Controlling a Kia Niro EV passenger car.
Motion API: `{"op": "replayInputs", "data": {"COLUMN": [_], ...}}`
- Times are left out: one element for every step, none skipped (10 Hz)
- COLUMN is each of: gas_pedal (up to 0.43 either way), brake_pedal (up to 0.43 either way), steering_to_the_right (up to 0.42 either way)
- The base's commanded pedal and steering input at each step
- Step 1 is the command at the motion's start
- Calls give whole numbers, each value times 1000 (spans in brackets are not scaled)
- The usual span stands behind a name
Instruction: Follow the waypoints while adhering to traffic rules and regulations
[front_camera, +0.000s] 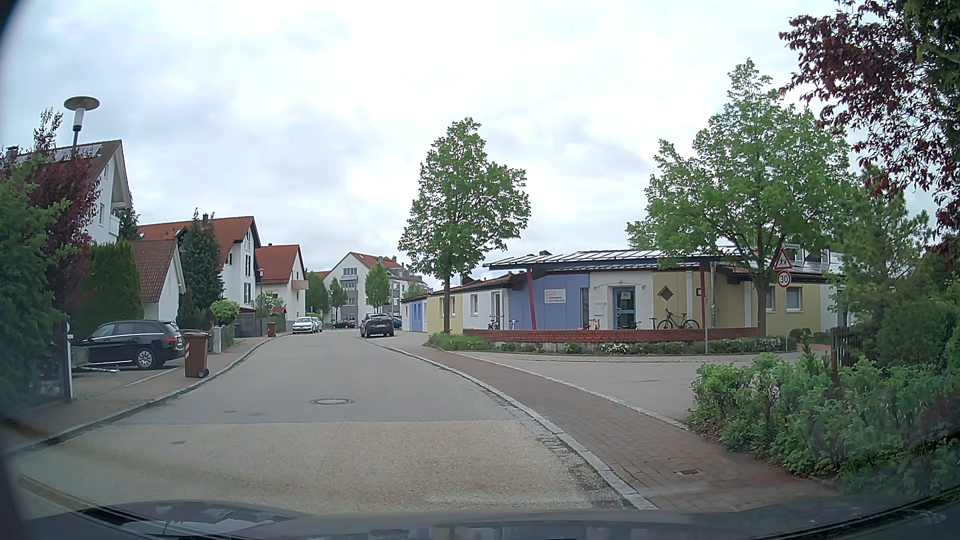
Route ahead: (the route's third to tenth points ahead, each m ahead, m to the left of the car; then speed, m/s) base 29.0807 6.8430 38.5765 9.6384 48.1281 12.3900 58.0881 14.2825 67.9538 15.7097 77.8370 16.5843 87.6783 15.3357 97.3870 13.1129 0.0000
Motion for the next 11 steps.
{"op": "replayInputs", "data": {"gas_pedal": [0, 0, 0, 0, 0, 0, 0, 0, 0, 0, 0], "brake_pedal": [384, 384, 384, 384, 384, 384, 384, 378, 354, 323, 305], "steering_to_the_right": [-30, -31, -31, -32, -39, -54, -78, -104, -136, -173, -198]}}
